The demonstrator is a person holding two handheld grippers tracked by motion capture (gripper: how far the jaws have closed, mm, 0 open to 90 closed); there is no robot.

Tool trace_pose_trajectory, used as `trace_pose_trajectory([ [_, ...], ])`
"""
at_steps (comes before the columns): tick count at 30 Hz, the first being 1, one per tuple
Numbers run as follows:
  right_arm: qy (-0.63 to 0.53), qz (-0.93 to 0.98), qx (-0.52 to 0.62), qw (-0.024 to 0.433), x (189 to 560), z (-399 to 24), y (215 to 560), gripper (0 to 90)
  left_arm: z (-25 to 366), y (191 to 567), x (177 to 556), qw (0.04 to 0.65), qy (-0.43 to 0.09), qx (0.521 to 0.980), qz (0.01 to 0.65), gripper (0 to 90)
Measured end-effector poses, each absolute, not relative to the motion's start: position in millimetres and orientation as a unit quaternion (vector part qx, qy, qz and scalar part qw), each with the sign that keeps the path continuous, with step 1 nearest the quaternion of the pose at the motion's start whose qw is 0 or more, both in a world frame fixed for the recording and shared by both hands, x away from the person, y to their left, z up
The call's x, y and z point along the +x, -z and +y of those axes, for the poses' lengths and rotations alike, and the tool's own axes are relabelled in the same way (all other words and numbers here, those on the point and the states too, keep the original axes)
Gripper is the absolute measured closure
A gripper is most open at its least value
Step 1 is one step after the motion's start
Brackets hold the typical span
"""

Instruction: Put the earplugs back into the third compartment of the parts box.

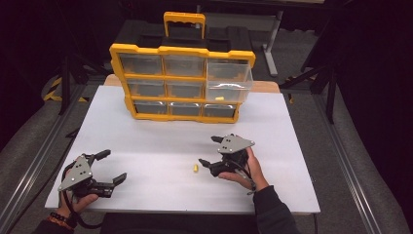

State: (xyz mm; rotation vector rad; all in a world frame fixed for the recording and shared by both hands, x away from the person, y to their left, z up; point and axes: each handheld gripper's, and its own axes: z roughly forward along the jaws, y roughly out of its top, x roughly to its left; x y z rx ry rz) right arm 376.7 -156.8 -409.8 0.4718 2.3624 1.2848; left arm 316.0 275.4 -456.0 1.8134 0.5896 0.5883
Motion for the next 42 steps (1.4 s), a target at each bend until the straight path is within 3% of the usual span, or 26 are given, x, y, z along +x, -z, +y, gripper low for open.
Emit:
trace_pose_trajectory([
  [13, -0.401, 0.896, 0.142, 0.123, 384, -132, 443, 23.2, 276, 456, 316, 0.541, -0.248, 0.765, 0.247, 7.2],
  [28, -0.384, 0.908, 0.146, 0.079, 398, -128, 461, 49.2, 275, 457, 317, 0.537, -0.246, 0.769, 0.244, 7.2],
  [32, -0.388, 0.907, 0.142, 0.076, 397, -129, 461, 67.5, 275, 457, 317, 0.538, -0.245, 0.768, 0.245, 7.3],
  [42, -0.388, 0.908, 0.125, 0.095, 391, -129, 455, 72.1, 275, 457, 317, 0.538, -0.245, 0.769, 0.244, 7.3],
])
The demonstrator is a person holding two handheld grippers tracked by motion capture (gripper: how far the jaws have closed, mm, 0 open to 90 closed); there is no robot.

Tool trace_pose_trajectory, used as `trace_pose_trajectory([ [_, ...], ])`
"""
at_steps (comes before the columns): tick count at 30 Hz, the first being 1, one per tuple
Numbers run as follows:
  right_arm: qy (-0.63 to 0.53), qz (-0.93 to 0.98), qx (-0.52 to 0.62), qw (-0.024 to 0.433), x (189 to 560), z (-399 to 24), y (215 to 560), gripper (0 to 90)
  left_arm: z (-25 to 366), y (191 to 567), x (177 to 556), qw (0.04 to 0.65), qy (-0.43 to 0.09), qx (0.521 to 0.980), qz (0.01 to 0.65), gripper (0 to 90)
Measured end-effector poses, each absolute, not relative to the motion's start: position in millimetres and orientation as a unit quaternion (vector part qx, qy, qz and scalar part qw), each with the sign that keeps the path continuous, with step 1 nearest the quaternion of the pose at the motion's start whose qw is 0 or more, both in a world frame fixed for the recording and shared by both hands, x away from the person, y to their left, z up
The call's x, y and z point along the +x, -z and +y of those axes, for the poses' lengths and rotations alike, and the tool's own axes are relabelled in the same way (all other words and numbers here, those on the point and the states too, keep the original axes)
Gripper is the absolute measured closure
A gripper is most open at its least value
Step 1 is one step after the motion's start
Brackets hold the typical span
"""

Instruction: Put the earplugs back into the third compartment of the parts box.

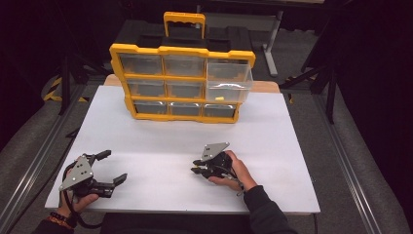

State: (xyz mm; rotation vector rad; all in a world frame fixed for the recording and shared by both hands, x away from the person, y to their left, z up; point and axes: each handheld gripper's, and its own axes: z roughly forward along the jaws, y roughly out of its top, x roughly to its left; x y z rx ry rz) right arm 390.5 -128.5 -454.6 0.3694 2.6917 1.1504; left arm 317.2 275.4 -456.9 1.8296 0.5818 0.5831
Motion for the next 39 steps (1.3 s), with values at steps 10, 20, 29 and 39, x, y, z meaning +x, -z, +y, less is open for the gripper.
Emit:
trace_pose_trajectory([
  [10, -0.423, 0.888, 0.123, 0.131, 381, -136, 434, 73.4, 275, 456, 317, 0.535, -0.248, 0.771, 0.242, 7.3],
  [20, -0.442, 0.876, 0.121, 0.152, 376, -141, 421, 74.6, 276, 457, 318, 0.535, -0.246, 0.771, 0.241, 7.3],
  [29, -0.473, 0.854, 0.125, 0.178, 369, -150, 402, 75.1, 276, 457, 318, 0.534, -0.245, 0.774, 0.238, 7.3],
  [39, -0.499, 0.829, 0.129, 0.216, 361, -164, 377, 75.4, 276, 457, 318, 0.536, -0.245, 0.771, 0.241, 7.3],
])
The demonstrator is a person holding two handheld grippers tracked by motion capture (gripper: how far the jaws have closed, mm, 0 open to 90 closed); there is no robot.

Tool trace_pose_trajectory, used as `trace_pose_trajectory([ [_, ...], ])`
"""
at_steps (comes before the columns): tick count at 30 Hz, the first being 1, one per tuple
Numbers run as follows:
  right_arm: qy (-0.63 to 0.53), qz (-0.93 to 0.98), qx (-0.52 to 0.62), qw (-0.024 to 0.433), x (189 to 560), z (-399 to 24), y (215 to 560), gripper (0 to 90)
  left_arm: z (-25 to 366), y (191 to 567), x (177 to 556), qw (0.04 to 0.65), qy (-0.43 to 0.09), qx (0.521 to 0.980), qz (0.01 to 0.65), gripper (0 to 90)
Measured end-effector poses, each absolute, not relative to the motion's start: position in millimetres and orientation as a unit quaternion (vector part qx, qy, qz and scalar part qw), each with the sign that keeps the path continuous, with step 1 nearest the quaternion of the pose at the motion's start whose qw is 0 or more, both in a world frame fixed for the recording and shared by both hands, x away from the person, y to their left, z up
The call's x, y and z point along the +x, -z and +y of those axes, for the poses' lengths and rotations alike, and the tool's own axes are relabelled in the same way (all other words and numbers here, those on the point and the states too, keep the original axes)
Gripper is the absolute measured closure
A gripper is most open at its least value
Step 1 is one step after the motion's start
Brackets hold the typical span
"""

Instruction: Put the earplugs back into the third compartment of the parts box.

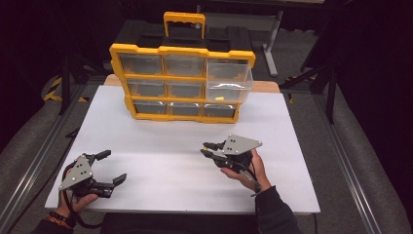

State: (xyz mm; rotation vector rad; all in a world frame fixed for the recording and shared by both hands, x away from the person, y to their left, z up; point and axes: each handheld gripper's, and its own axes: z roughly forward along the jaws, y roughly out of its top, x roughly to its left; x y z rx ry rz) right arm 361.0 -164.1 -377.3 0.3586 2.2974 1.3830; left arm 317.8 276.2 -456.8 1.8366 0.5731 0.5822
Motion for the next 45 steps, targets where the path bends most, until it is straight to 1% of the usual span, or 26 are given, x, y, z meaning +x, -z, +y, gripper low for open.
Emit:
trace_pose_trajectory([
  [12, -0.526, 0.797, 0.141, 0.261, 357, -180, 345, 75.8, 276, 457, 318, 0.535, -0.244, 0.772, 0.241, 7.4],
  [13, -0.529, 0.791, 0.141, 0.272, 356, -184, 338, 75.9, 276, 457, 318, 0.536, -0.244, 0.771, 0.242, 7.4],
  [22, -0.538, 0.770, 0.138, 0.315, 355, -197, 294, 75.8, 276, 457, 319, 0.537, -0.243, 0.771, 0.242, 7.4],
  [23, -0.538, 0.770, 0.138, 0.315, 355, -197, 294, 75.8, 276, 457, 319, 0.537, -0.243, 0.771, 0.242, 7.4],
  [24, -0.537, 0.764, 0.140, 0.329, 356, -198, 281, 75.8, 276, 457, 319, 0.537, -0.241, 0.771, 0.241, 7.4],
  [27, -0.549, 0.756, 0.145, 0.327, 359, -201, 267, 75.7, 276, 457, 318, 0.538, -0.241, 0.771, 0.241, 7.4],
  [32, -0.547, 0.748, 0.150, 0.346, 363, -202, 242, 75.7, 276, 457, 319, 0.538, -0.241, 0.771, 0.241, 7.4],
  [37, -0.548, 0.744, 0.160, 0.348, 373, -203, 221, 75.4, 275, 458, 319, 0.536, -0.239, 0.773, 0.240, 7.5],
  [41, -0.541, 0.740, 0.175, 0.359, 385, -205, 210, 75.4, 276, 457, 319, 0.537, -0.239, 0.773, 0.241, 7.5],
  [45, -0.541, 0.737, 0.189, 0.359, 396, -208, 204, 75.2, 276, 458, 319, 0.537, -0.238, 0.773, 0.241, 7.6],
])
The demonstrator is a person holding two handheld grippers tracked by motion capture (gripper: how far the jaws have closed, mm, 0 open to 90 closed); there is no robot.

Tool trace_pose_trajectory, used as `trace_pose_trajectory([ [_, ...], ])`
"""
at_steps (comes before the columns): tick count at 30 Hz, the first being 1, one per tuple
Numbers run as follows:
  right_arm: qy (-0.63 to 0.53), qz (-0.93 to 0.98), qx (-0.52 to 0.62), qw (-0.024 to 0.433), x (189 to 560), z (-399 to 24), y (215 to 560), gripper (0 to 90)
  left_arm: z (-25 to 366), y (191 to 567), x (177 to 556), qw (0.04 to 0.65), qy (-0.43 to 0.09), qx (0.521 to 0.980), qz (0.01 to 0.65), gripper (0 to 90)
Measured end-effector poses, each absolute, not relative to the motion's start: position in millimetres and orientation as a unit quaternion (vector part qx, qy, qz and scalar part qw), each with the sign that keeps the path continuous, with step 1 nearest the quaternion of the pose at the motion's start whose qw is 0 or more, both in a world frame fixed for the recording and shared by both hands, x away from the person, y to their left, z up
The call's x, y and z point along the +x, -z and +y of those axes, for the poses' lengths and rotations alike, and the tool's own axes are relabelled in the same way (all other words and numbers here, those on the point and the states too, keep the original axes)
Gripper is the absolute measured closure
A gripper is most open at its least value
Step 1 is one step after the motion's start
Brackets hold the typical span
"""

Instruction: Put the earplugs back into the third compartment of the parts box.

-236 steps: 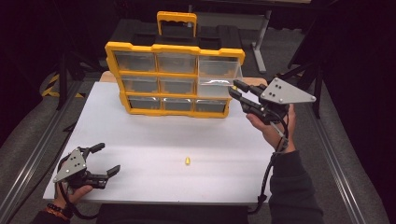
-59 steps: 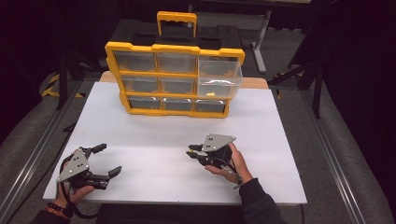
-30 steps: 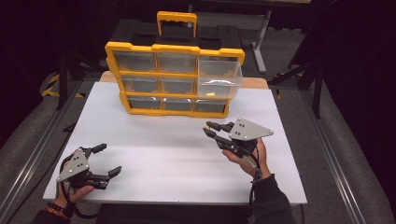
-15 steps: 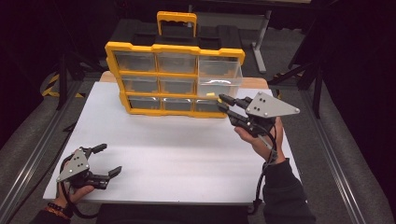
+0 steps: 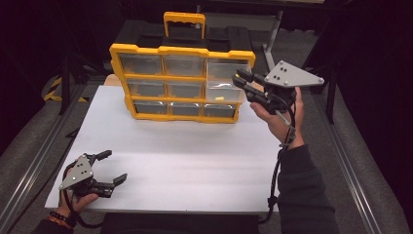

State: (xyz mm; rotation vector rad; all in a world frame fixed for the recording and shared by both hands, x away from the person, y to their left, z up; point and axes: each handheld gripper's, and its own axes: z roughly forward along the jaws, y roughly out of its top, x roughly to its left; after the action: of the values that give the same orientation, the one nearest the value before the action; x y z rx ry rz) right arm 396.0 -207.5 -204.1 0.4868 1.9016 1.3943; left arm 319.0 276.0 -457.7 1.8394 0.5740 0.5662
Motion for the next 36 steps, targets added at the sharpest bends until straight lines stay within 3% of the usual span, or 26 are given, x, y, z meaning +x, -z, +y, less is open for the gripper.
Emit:
trace_pose_trajectory([
  [17, -0.505, 0.740, 0.250, 0.368, 441, -203, 205, 73.3, 276, 458, 319, 0.538, -0.238, 0.773, 0.239, 7.6],
  [36, -0.487, 0.743, 0.277, 0.365, 455, -200, 216, 69.4, 276, 458, 319, 0.533, -0.235, 0.778, 0.236, 7.6],
])
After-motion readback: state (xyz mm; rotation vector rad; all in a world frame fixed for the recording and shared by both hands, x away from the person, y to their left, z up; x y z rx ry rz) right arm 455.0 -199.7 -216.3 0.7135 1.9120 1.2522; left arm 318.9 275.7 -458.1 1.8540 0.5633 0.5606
